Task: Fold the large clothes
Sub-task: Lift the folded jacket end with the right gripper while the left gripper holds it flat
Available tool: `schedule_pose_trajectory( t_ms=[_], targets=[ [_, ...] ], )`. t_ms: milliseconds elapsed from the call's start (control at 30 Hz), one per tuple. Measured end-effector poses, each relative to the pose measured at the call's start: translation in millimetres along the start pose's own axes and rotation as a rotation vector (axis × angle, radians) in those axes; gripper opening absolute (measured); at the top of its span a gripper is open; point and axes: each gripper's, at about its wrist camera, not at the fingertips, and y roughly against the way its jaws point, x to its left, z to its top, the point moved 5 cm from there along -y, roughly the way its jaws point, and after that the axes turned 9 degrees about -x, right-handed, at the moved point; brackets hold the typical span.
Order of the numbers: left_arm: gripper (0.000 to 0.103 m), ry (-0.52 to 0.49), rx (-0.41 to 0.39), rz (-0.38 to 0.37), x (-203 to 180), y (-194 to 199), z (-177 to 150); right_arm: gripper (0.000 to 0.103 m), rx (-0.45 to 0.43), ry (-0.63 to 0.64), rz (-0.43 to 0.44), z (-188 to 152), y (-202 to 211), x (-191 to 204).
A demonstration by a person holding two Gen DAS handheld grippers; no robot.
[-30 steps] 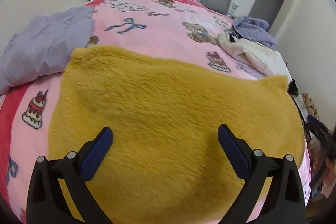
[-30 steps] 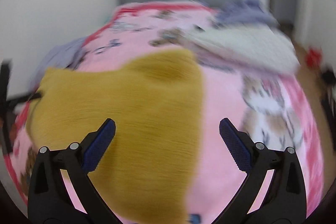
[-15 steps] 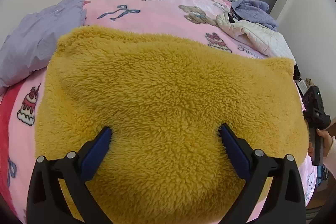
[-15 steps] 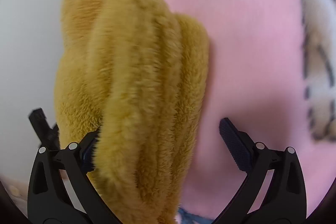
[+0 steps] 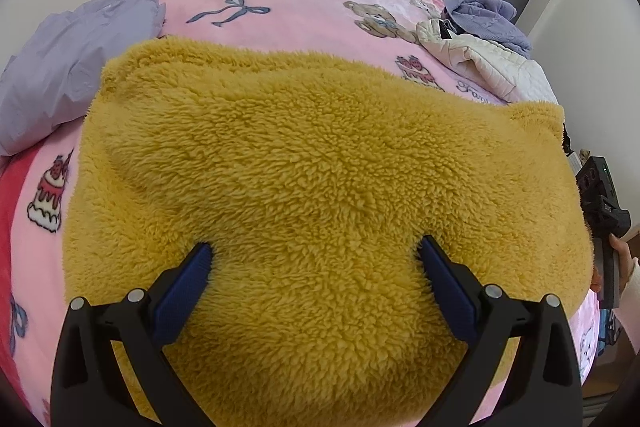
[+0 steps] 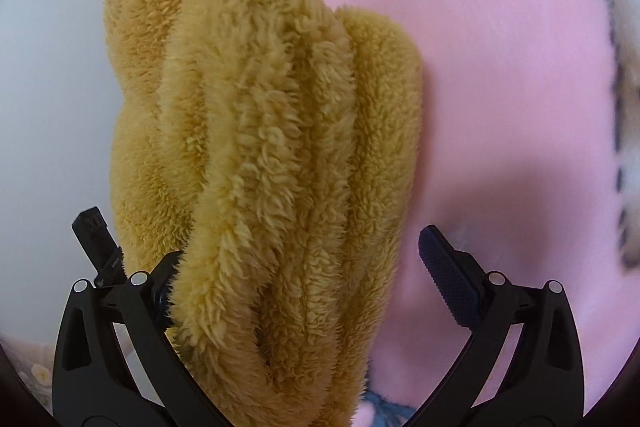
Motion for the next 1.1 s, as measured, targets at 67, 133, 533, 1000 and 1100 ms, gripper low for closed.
schedule_pose_trajectory(
  t_ms=[67, 133, 533, 1000, 1100],
  targets=[
    [0.099, -0.008, 0.004, 0.003, 0.2, -1.0, 0.7, 0.096, -0.015, -0.001, 0.026, -7.8, 0.5, -2.9],
    [0.099, -0.011, 0.004, 0.009, 0.5, -2.1, 1.1, 0.096, -0.019, -0.022, 0.073, -9.0, 0.5, -8.3],
    [0.099, 0.018, -0.008, 0.003, 3.2, -0.7, -0.3, 0.096, 0.047, -0.083, 0.262, 17.7, -4.1, -21.4],
    [0.099, 0.023, -0.010, -0.035, 7.3, -3.2, 2.2, 0.096, 0.033, -0.019, 0.207, 11.3, 9.8, -28.4],
    [0.099, 0.020, -0.027, -0.042, 8.0, -2.1, -0.3, 0.094, 0.037, 0.006, 0.162, 10.3, 15.1, -27.7]
  ],
)
